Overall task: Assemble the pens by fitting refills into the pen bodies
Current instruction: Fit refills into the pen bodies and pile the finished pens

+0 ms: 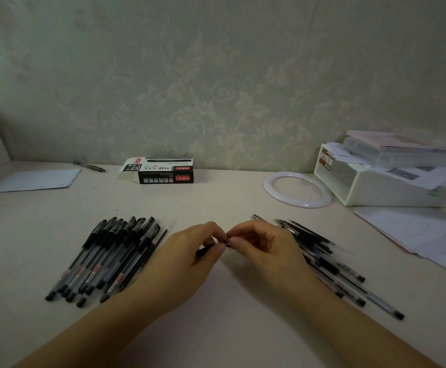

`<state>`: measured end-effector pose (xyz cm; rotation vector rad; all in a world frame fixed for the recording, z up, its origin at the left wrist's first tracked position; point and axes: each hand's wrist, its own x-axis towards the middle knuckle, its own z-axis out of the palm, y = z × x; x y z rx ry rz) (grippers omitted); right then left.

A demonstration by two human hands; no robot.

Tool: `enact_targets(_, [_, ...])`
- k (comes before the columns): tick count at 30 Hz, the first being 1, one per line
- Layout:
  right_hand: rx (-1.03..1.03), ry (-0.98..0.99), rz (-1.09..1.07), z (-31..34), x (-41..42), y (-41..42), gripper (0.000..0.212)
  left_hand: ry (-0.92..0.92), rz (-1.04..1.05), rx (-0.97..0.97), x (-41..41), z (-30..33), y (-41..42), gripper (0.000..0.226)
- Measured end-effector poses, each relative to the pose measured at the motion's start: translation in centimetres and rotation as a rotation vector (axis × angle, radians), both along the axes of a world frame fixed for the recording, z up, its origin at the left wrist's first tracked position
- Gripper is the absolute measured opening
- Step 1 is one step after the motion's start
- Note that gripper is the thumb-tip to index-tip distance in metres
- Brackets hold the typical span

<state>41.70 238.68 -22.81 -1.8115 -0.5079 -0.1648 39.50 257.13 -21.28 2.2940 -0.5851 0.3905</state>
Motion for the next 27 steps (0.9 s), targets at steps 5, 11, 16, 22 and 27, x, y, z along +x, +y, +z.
enact_targets(5, [-0.018, -0.008, 0.045, 0.06, -0.07, 0.01, 0.017, 0.042, 0.001, -0.021, -0.09, -0.09, 0.04, 0.003])
enact_targets(11, [-0.061, -0.008, 0.005, 0.27, 0.03, -0.32, 0.013, 0.060, -0.021, 0.025, -0.12, 0.10, 0.02, 0.007])
enact_targets(16, [-0.188, -0.047, -0.044, 0.45, -0.31, -0.47, 0.010, 0.023, -0.042, 0.091, -0.05, 0.04, 0.16, 0.006])
enact_targets(22, [-0.286, -0.126, -0.116, 0.45, -0.62, -0.27, 0.039, -0.059, -0.040, 0.114, -0.20, -0.01, 0.02, 0.006])
enact_targets(27, [-0.259, -0.088, -0.060, 0.58, -0.49, -0.34, 0.006, -0.067, -0.030, 0.080, -0.05, 0.18, 0.06, 0.008])
